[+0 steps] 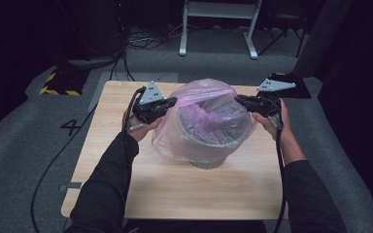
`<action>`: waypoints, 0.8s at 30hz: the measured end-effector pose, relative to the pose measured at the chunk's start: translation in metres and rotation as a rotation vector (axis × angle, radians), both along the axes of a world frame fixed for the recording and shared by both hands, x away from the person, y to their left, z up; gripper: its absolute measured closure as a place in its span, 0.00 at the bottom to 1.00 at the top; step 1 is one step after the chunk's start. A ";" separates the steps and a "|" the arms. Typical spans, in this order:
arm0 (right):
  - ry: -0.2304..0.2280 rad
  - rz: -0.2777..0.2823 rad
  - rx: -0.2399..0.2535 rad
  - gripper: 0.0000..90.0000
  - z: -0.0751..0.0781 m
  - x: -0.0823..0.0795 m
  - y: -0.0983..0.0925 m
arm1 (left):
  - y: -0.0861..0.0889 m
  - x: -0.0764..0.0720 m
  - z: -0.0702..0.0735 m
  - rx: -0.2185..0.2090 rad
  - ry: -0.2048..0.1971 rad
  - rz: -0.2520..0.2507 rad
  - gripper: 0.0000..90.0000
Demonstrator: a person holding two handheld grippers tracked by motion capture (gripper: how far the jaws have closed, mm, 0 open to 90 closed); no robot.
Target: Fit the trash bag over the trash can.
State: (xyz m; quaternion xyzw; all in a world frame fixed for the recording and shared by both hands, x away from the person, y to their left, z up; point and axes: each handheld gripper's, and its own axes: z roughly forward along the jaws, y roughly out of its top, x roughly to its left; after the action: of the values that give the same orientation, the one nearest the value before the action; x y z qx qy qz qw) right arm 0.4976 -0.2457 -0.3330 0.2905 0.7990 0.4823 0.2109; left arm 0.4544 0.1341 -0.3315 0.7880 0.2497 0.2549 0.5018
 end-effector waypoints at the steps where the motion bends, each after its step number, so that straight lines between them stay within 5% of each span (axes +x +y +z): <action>1: 0.006 0.001 0.013 0.92 0.000 0.000 -0.001 | 0.001 0.003 -0.001 -0.011 0.006 0.002 1.00; 5: 0.009 -0.006 0.071 0.91 0.001 0.000 -0.008 | 0.005 0.014 -0.005 -0.064 0.034 0.011 1.00; 7: 0.014 -0.012 0.111 0.92 0.001 0.001 -0.013 | 0.005 0.018 -0.007 -0.052 0.043 0.028 1.00; 17: 0.018 -0.098 0.035 1.00 -0.012 0.009 -0.015 | -0.006 0.041 -0.020 -0.039 0.082 0.047 1.00; 24: 0.074 -0.130 0.051 1.00 -0.029 0.024 -0.018 | -0.018 0.061 -0.032 -0.048 0.142 0.038 1.00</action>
State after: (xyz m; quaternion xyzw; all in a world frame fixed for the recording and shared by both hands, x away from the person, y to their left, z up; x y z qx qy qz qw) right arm 0.5215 -0.2634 -0.3621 0.3644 0.7733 0.4768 0.2048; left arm 0.5154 0.1158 -0.3635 0.7868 0.3056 0.2020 0.4968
